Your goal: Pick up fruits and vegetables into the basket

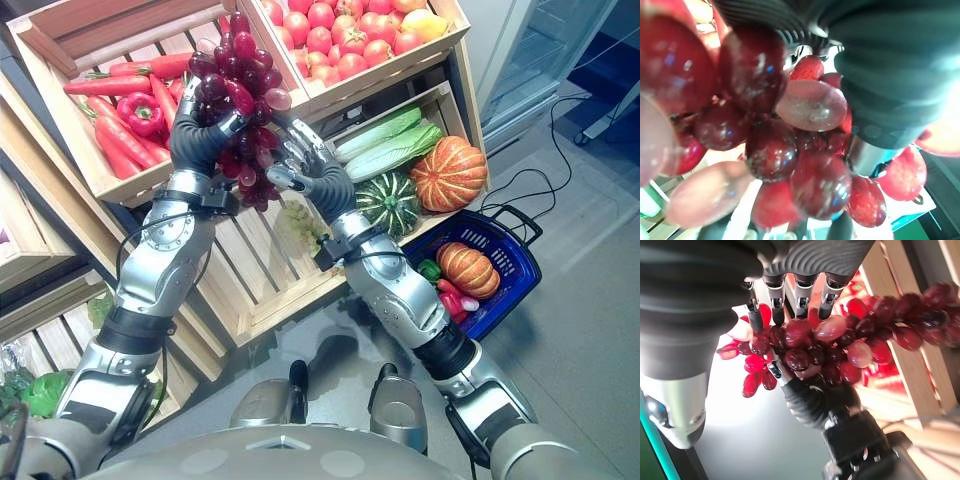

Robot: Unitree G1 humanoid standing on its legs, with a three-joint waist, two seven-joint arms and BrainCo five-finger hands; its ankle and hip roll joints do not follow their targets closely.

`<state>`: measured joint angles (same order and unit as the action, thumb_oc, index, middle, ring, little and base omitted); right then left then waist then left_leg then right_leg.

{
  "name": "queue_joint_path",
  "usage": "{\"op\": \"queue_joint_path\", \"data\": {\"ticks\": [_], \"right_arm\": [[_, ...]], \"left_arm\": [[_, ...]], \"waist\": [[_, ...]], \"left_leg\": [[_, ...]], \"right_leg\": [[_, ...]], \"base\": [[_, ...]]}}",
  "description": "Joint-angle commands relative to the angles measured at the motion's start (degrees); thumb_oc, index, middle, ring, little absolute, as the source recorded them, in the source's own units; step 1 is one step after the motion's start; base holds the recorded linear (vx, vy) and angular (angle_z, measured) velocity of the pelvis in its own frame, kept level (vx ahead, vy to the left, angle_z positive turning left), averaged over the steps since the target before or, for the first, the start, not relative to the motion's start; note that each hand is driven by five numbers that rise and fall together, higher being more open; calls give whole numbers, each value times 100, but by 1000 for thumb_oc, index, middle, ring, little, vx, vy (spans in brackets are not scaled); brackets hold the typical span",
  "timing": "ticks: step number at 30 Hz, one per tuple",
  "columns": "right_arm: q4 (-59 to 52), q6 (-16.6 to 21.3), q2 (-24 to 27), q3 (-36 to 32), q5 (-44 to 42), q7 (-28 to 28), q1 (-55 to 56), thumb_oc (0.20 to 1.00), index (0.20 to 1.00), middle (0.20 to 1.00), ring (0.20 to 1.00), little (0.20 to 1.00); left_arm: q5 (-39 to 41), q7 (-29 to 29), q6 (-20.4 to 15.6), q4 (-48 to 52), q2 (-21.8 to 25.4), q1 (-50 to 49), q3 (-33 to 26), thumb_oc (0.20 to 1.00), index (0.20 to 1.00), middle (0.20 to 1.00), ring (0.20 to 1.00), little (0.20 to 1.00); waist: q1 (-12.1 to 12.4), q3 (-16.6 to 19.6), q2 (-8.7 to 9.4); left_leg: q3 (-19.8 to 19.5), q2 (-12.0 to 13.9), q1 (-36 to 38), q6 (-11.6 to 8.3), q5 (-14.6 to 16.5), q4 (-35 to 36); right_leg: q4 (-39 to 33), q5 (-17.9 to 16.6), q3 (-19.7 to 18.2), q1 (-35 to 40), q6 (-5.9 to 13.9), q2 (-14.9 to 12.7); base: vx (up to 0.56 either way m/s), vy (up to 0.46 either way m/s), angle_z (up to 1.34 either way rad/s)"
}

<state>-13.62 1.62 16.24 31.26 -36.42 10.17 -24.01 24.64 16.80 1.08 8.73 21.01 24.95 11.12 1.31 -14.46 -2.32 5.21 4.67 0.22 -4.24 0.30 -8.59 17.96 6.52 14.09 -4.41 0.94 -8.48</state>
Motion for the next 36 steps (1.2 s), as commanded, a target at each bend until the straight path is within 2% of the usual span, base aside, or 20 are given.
{"op": "queue_joint_path", "data": {"ticks": [1,4,7,15,18,22,25,33,36], "right_arm": [[-785,633,-530,-130,543,420,-675,1000,1000,1000,1000,1000],[-877,563,-467,-269,375,644,-561,1000,1000,1000,1000,1000],[-879,433,-396,-314,193,654,-443,1000,1000,1000,1000,1000],[-907,475,-327,-369,338,1034,-238,1000,1000,1000,1000,1000],[-838,368,-341,-358,145,1085,-217,1000,1000,1000,1000,1000],[-844,254,-355,-280,-370,755,-193,1000,1000,1000,1000,1000],[-831,-325,-407,-129,-1082,585,-153,1000,1000,1000,1000,1000],[-457,-458,-540,183,-1658,54,-163,1000,1000,1000,1000,1000],[-410,-670,-577,235,-1855,-168,-105,1000,1000,1000,1000,1000]], "left_arm": [[-101,286,-630,816,86,713,101,200,200,200,200,200],[-102,321,-831,919,96,633,-10,200,200,200,200,200],[-222,429,-880,1038,128,558,-80,200,200,200,200,200],[-590,572,-1105,1207,108,452,-178,200,200,200,200,200],[-686,608,-1171,1237,102,464,-180,200,200,200,200,200],[-853,647,-1174,1299,112,483,-166,200,200,200,200,200],[-837,466,-1109,1298,116,494,-144,200,200,200,200,200],[-736,6,-858,1337,70,578,58,200,200,200,200,200],[-616,-267,-718,1310,73,607,140,200,200,200,200,200]], "waist": [[-162,-28,207],[-205,-60,189],[-223,-87,170],[-248,-140,162],[-259,-155,160],[-255,-162,159],[-222,-148,190],[-134,-148,250],[-126,-142,268]], "left_leg": [[385,-96,239,183,528,-239],[400,-104,230,190,543,-254],[405,-108,223,194,542,-252],[408,-122,240,196,531,-223],[410,-135,237,199,532,-219],[403,-148,239,204,529,-202],[399,-149,229,198,525,-209],[367,-127,242,193,488,-189],[361,-125,250,198,468,-164]], "right_leg": [[-656,-163,-216,632,597,-311],[-633,-156,-240,601,593,-309],[-634,-154,-238,593,587,-316],[-606,-154,-242,569,589,-325],[-610,-155,-255,561,588,-322],[-602,-147,-266,549,588,-320],[-595,-145,-247,554,598,-321],[-606,-147,-177,611,588,-311],[-631,-162,-171,626,599,-299]], "base": [[-30,27,-3],[-36,31,-4],[-11,9,-1],[-3,1,0],[0,0,0],[0,0,0],[0,0,0],[5,-24,1],[2,-17,5]]}}
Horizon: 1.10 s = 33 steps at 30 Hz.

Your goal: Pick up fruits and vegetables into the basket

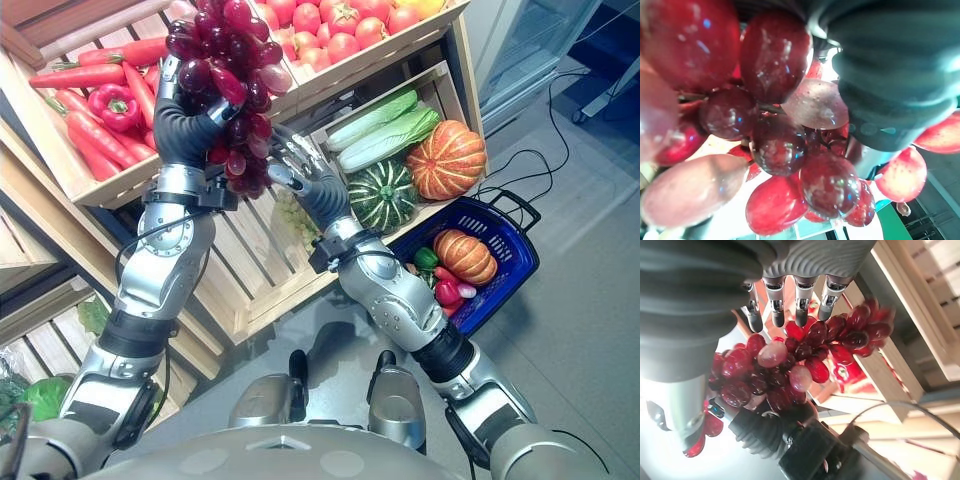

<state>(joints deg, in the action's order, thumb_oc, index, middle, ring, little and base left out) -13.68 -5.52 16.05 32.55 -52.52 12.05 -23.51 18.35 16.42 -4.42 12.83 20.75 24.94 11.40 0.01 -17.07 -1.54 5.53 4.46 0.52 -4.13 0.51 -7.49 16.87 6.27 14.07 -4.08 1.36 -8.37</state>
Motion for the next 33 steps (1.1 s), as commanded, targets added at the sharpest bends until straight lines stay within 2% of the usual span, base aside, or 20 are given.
{"op": "queue_joint_path", "data": {"ticks": [1,6,11,13,15,19,25,30,33], "right_arm": [[-380,26,-564,107,-231,-383,-152,1000,1000,1000,1000,1000],[-253,216,-593,137,-130,-577,-104,1000,1000,1000,1000,1000],[-214,69,-557,121,-286,-779,-46,1000,1000,1000,1000,1000],[-206,55,-558,145,-400,-935,-11,1000,1000,1000,1000,1000],[-185,54,-556,174,-359,-863,22,1000,1000,1000,1000,1000],[32,157,-574,145,-215,-624,57,1000,1000,1000,1000,1000],[93,46,-483,86,-136,-744,127,1000,1000,1000,1000,1000],[155,148,-504,52,-193,-727,133,1000,1000,1000,1000,1000],[151,165,-516,47,-209,-533,172,1000,1000,1000,1000,1000]], "left_arm": [[55,-296,-149,889,100,614,125,200,200,200,200,200],[463,-629,41,853,55,618,275,200,200,200,200,200],[580,-948,136,823,105,582,315,200,200,200,200,200],[706,-1141,158,823,141,562,344,200,200,200,200,200],[999,-1461,267,808,143,531,387,200,200,200,200,200],[1185,-1464,250,767,173,500,428,200,200,200,200,200],[1300,-1537,200,718,180,405,412,200,200,200,200,200],[1111,-1552,137,730,125,322,446,200,200,200,200,200],[953,-1530,114,756,112,285,476,200,200,200,200,200]], "waist": [[5,122,190],[4,146,204],[-8,148,195],[-8,143,185],[-3,152,180],[-17,165,162],[-49,176,149],[-40,166,152],[-42,159,152]], "left_leg": [[327,-104,223,188,444,-266],[322,-101,241,192,422,-240],[328,-98,263,208,425,-229],[327,-101,263,211,425,-234],[333,-105,258,213,423,-238],[346,-105,290,223,422,-228],[350,-104,319,236,423,-213],[340,-108,345,242,428,-205],[324,-110,348,242,432,-211]], "right_leg": [[-527,-138,-169,596,557,-306],[-570,-168,-199,622,567,-287],[-578,-172,-214,624,572,-281],[-575,-174,-222,621,571,-280],[-594,-181,-223,633,570,-281],[-606,-195,-237,645,565,-279],[-609,-191,-258,652,557,-275],[-616,-188,-255,679,549,-271],[-600,-183,-257,674,549,-268]], "base": [[0,-7,6],[0,-3,2],[0,0,0],[0,0,0],[0,0,0],[9,7,-2],[10,12,-5],[3,1,-1],[0,0,0]]}}
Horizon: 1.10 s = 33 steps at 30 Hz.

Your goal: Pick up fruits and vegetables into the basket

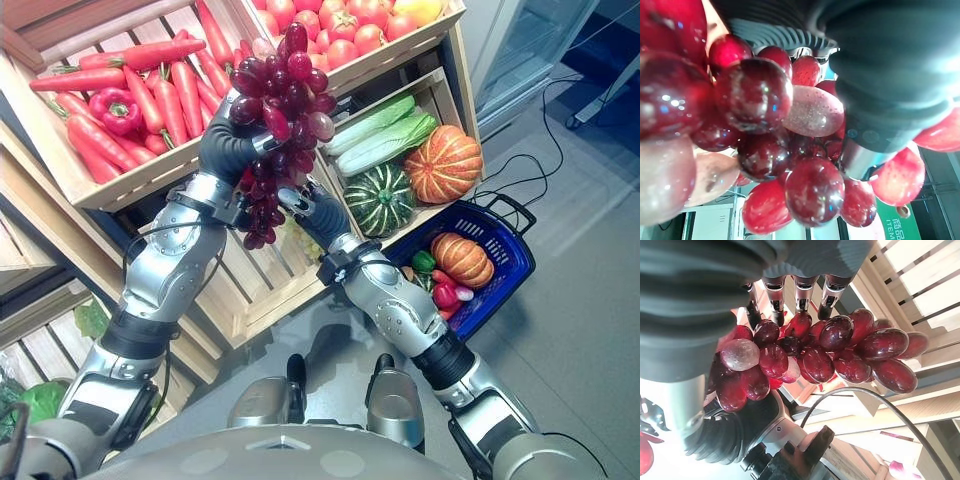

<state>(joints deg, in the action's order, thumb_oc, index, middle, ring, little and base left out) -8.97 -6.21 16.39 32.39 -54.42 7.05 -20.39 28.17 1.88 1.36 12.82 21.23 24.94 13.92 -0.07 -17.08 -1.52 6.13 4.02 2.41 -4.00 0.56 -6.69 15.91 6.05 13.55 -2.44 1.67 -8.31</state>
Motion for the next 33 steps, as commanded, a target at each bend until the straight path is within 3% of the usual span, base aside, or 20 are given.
{"op": "queue_joint_path", "data": {"ticks": [1,15,16,17,31,32,33], "right_arm": [[-311,205,-542,64,-5,-2,-131,1000,1000,1000,1000,1000],[-108,107,-482,38,141,119,-5,1000,1000,1000,1000,1000],[-89,92,-496,29,173,135,19,915,915,915,915,915],[-57,74,-490,28,263,190,27,200,200,200,200,200],[23,348,-504,3,415,48,21,200,200,200,200,200],[-32,351,-485,-15,397,-16,31,200,200,200,200,200],[-54,364,-486,-25,384,-60,36,200,200,200,200,200]], "left_arm": [[-86,-68,-481,762,64,276,240,200,200,200,200,200],[-537,67,-298,740,12,189,396,200,200,200,200,200],[-542,82,-306,736,5,190,401,200,200,200,200,200],[-552,120,-339,734,-11,186,411,200,200,200,200,200],[-510,425,-350,709,-102,168,434,200,200,200,200,200],[-423,439,-263,703,-84,165,423,366,366,366,366,366],[-370,438,-200,690,-80,153,419,624,624,624,624,624]], "waist": [[-36,157,150],[-59,104,176],[-61,106,180],[-63,102,186],[-89,11,168],[-89,5,168],[-90,4,163]], "left_leg": [[261,-68,155,230,429,-293],[291,-63,170,255,453,-331],[293,-65,167,255,456,-333],[294,-64,161,254,457,-340],[288,-57,135,248,447,-359],[284,-52,123,235,444,-368],[283,-52,118,234,441,-364]], "right_leg": [[-504,-159,-207,509,516,-273],[-496,-169,-225,514,518,-263],[-498,-167,-227,511,518,-259],[-502,-171,-229,511,520,-261],[-460,-160,-249,473,510,-248],[-448,-157,-242,464,513,-249],[-446,-158,-235,457,516,-250]], "base": [[0,0,0],[0,0,0],[0,0,0],[0,0,0],[0,0,0],[0,0,0],[0,0,0]]}}
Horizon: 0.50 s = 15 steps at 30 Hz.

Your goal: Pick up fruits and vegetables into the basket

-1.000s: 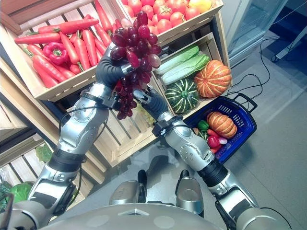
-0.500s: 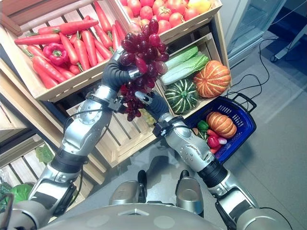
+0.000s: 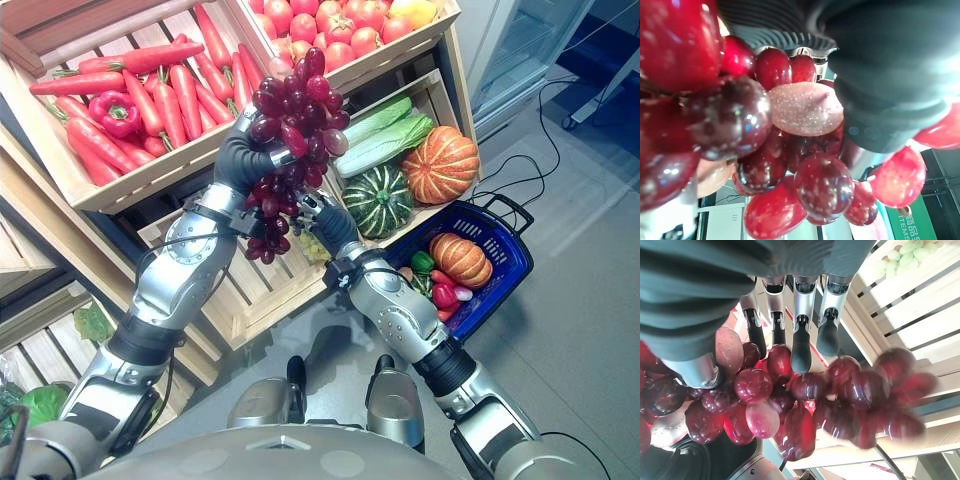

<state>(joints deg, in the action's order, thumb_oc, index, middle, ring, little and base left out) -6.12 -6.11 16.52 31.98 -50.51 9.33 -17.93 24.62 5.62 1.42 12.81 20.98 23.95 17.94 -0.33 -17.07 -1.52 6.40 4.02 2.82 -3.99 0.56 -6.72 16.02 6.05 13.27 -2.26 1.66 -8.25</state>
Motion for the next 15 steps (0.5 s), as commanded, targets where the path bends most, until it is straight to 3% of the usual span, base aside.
{"op": "queue_joint_path", "data": {"ticks": [1,5,9,10,11,12,13,14,15], "right_arm": [[-356,377,-493,14,-34,-322,-217,200,200,200,200,200],[-400,401,-480,-51,-133,-470,-169,200,200,200,200,200],[-367,446,-499,-105,-215,-532,-121,200,200,200,200,200],[-371,457,-504,-136,-229,-595,-100,200,200,200,200,200],[-372,458,-506,-137,-222,-599,-98,200,200,200,200,200],[-385,470,-504,-151,-211,-642,-88,200,200,200,200,200],[-371,481,-505,-162,-189,-684,-91,200,200,200,200,200],[-373,481,-504,-165,-188,-686,-95,200,200,200,200,200],[-393,491,-504,-163,-196,-687,-102,200,200,200,200,200]], "left_arm": [[12,35,-139,679,-54,248,25,1000,1000,1000,1000,1000],[60,167,-238,588,-83,211,-21,1000,1000,1000,1000,1000],[350,42,-73,568,-131,163,-94,1000,1000,1000,1000,1000],[407,46,-64,566,-150,150,-110,950,950,950,950,950],[411,50,-65,564,-152,151,-109,805,805,805,805,805],[450,35,-88,535,-178,150,-93,576,576,576,576,576],[437,38,-61,532,-203,149,-79,583,583,583,583,583],[439,47,-54,533,-208,147,-74,755,755,755,755,755],[465,37,-38,532,-216,142,-58,1000,1000,1000,1000,1000]], "waist": [[-67,1,160],[-78,1,148],[-81,1,138],[-88,2,132],[-89,3,131],[-101,-6,128],[-106,-7,127],[-107,-9,126],[-108,-14,126]], "left_leg": [[255,-52,75,232,433,-358],[254,-45,79,231,430,-362],[241,-36,66,223,433,-381],[241,-31,68,222,430,-378],[241,-30,67,221,430,-377],[243,-29,60,220,422,-383],[242,-31,60,218,416,-386],[241,-30,61,219,416,-387],[241,-29,64,221,418,-386]], "right_leg": [[-454,-161,-204,435,517,-257],[-446,-157,-195,439,523,-266],[-433,-144,-195,434,509,-259],[-430,-138,-198,433,505,-251],[-430,-137,-198,432,504,-250],[-424,-138,-207,428,500,-247],[-423,-142,-211,428,498,-246],[-424,-143,-213,429,497,-246],[-423,-139,-223,431,494,-243]], "base": [[0,0,0],[0,0,0],[0,0,0],[0,0,0],[0,0,0],[0,0,0],[0,0,0],[0,0,0],[0,0,0]]}}
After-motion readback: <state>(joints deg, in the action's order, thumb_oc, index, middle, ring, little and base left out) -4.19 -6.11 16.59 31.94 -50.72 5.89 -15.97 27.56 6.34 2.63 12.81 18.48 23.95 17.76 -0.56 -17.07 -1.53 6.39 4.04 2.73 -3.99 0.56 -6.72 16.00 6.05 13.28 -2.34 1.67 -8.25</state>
